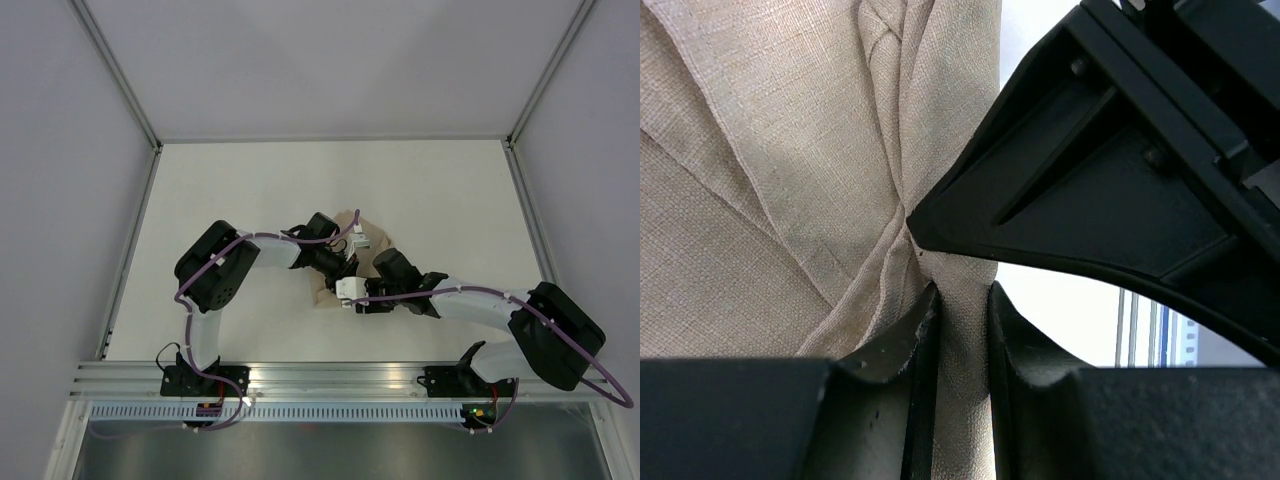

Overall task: Fold the napkin, place the utensils inside, and roll it up
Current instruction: Roll the napkin with the utensil

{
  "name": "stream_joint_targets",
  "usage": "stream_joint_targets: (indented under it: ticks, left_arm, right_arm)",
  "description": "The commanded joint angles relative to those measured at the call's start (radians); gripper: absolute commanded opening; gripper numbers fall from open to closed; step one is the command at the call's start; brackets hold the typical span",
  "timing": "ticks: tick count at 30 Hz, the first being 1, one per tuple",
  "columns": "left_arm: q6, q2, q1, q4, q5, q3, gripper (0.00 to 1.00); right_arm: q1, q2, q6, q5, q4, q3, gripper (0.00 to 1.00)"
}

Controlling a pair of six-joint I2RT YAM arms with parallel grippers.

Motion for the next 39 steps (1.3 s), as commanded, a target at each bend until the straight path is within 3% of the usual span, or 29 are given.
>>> stream_joint_targets:
  ticks: [1, 7, 11, 14, 21, 27, 34, 39]
  left_arm:
    - [0.010, 0.053, -0.006, -0.087, -0.027, -0.010, 0.02]
    - [0.009, 0.045, -0.006, -0.084, -0.033, -0.013, 0.06]
    - [-0.026, -0.001, -0.003, -0.033, -0.067, -0.031, 0.34]
    - [-0.052, -0.050, 0.008, -0.006, -0.081, -0.040, 0.44]
    - [-0.083, -0.159, 0.051, 0.044, -0.184, -0.065, 0.47]
    - [-0.197, -0.315, 0.141, 0.203, -0.306, -0.172, 0.49]
    - [-0.260, -0.559, 0.169, 0.317, -0.645, -0.312, 0.51]
    - [-0.260, -0.702, 0.166, 0.392, -0.711, -0.415, 0.52]
  right_arm:
    - [0.005, 0.021, 0.000, 0.017, 0.013, 0.007, 0.44]
    - [0.005, 0.044, 0.000, 0.016, -0.019, 0.021, 0.25]
    - [0.005, 0.070, -0.007, -0.018, -0.123, 0.062, 0.16]
    - [0.004, 0.081, -0.007, -0.036, -0.168, 0.090, 0.13]
    - [-0.018, 0.148, -0.007, -0.113, -0.315, 0.184, 0.08]
    - [-0.065, 0.220, -0.026, -0.182, -0.412, 0.260, 0.06]
    - [-0.139, 0.375, -0.071, -0.280, -0.572, 0.403, 0.06]
    - [-0.177, 0.495, -0.096, -0.312, -0.684, 0.524, 0.05]
